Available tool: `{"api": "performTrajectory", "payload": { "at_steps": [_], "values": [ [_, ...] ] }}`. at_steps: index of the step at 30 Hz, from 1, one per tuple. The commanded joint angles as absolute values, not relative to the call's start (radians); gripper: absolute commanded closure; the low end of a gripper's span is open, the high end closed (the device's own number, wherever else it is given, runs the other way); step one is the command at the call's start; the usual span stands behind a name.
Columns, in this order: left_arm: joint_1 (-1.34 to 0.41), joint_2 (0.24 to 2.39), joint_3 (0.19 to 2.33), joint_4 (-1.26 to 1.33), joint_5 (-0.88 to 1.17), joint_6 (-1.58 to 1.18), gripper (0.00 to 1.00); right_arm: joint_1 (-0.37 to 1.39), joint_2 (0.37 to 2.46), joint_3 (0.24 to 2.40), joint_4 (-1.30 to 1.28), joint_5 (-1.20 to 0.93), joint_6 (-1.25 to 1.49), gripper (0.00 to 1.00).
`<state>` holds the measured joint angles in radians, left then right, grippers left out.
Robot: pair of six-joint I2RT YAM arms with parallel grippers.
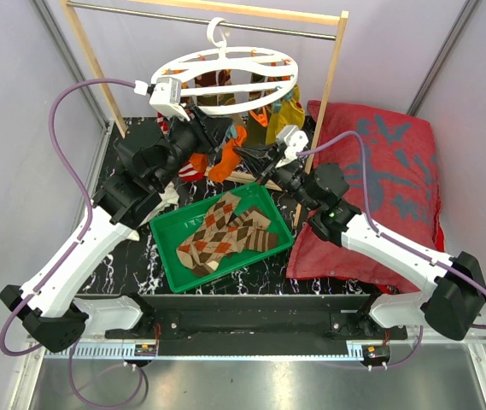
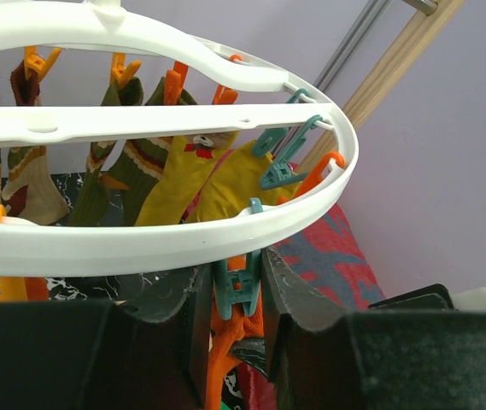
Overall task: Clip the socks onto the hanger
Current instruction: Clamp the sock onto the hanger.
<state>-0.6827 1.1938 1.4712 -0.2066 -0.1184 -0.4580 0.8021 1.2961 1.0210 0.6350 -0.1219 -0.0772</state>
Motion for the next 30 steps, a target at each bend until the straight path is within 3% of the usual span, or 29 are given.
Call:
{"api": "performTrajectory", "payload": {
  "at_steps": [1, 30],
  "values": [
    [-0.684, 1.193, 1.490, -0.166, -0.071, -0.480, 0.99, 0.787, 1.305, 1.060, 0.707, -0.115, -0.057, 0.98],
    [-0.684, 1.218, 1.477, -0.164, -0.068, -0.491, 0.97, 0.770, 1.310, 1.091, 0.713, -0.169, -0.025, 0.97]
  ]
}}
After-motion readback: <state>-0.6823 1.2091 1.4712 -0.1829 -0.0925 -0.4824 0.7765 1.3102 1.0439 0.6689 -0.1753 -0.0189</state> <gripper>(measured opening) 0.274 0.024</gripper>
